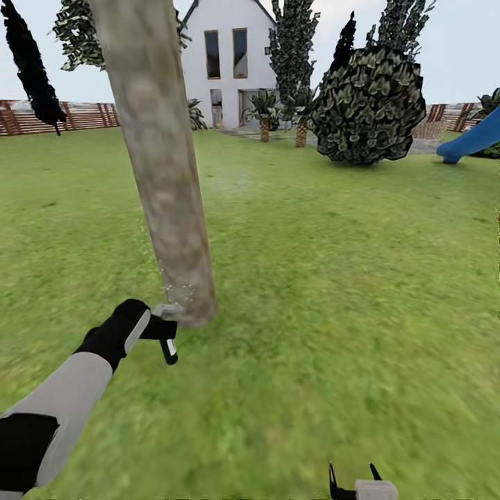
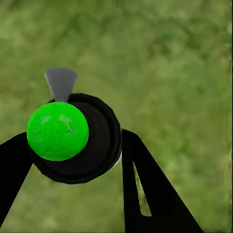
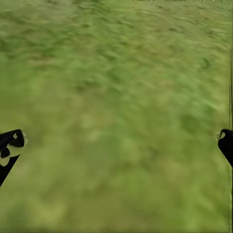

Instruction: In the garden, pick up the pesticide atomizer on the floor and spray pesticide onto both trees until each tree trunk is fully covered.

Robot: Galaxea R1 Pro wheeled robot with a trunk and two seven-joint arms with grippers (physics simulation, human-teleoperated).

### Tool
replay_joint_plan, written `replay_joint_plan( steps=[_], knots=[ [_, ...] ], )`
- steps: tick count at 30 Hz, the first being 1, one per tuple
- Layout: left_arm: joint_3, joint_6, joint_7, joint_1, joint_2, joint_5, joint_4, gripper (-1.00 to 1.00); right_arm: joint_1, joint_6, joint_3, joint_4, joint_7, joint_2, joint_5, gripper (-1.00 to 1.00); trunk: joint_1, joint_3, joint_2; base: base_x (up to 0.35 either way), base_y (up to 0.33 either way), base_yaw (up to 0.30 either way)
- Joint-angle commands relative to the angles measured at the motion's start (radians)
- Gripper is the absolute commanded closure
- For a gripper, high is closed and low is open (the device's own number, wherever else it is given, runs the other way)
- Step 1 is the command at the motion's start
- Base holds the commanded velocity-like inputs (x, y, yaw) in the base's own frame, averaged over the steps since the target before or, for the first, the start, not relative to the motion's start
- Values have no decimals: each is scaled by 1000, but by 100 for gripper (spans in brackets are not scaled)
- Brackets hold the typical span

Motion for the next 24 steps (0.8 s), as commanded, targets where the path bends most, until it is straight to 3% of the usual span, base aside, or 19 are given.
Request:
replay_joint_plan(
  steps=[1,4,8,10,12,13,14,15,16,19,20,22,23,24],
  knots=[
    [0,14,0,0,-1,-6,-12,100,0,0,-1,0,0,1,0,-100,0,0,0,-135,-232,0],
    [-1,32,2,-9,-4,-5,-68,100,0,1,-1,0,0,1,-1,-100,0,0,0,-107,-90,0],
    [-2,76,7,-47,-36,-8,-75,100,0,1,-1,0,0,1,-1,-100,0,0,0,-7,-6,0],
    [-1,84,4,-51,-27,-9,-75,100,0,1,-1,0,0,2,-1,-100,0,0,0,0,0,0],
    [-1,87,1,-57,-5,-8,-73,100,0,1,-1,0,0,1,-1,-100,0,0,0,0,0,0],
    [-1,89,-2,-83,46,-5,-64,100,0,0,-1,0,0,1,-1,-100,0,0,0,0,0,0],
    [-2,89,-2,-90,77,-4,-62,100,0,1,-1,0,0,2,-1,-100,0,0,0,0,0,0],
    [-3,89,-2,-91,78,-4,-63,100,0,1,-1,0,0,2,-1,-100,0,0,0,0,0,0],
    [-4,89,-2,-92,73,-4,-68,100,0,1,-1,0,0,2,-1,-100,0,0,0,0,0,0],
    [-18,91,-2,-98,-18,-5,-76,100,0,0,-1,0,0,3,-1,-100,0,0,0,0,0,0],
    [-19,91,-2,-106,-22,-4,-74,100,0,0,-1,0,0,3,-1,-100,0,0,0,0,0,0],
    [-17,92,-3,-124,-10,-1,-67,100,0,0,-1,0,0,3,-1,-100,0,0,0,0,0,0],
    [-15,93,-4,-130,31,1,-65,100,0,0,-1,0,0,3,-1,-100,0,0,0,0,0,0],
    [-15,94,-5,-132,54,2,-64,100,0,0,-1,0,0,3,-1,-100,0,0,0,0,0,0]
  ],
)
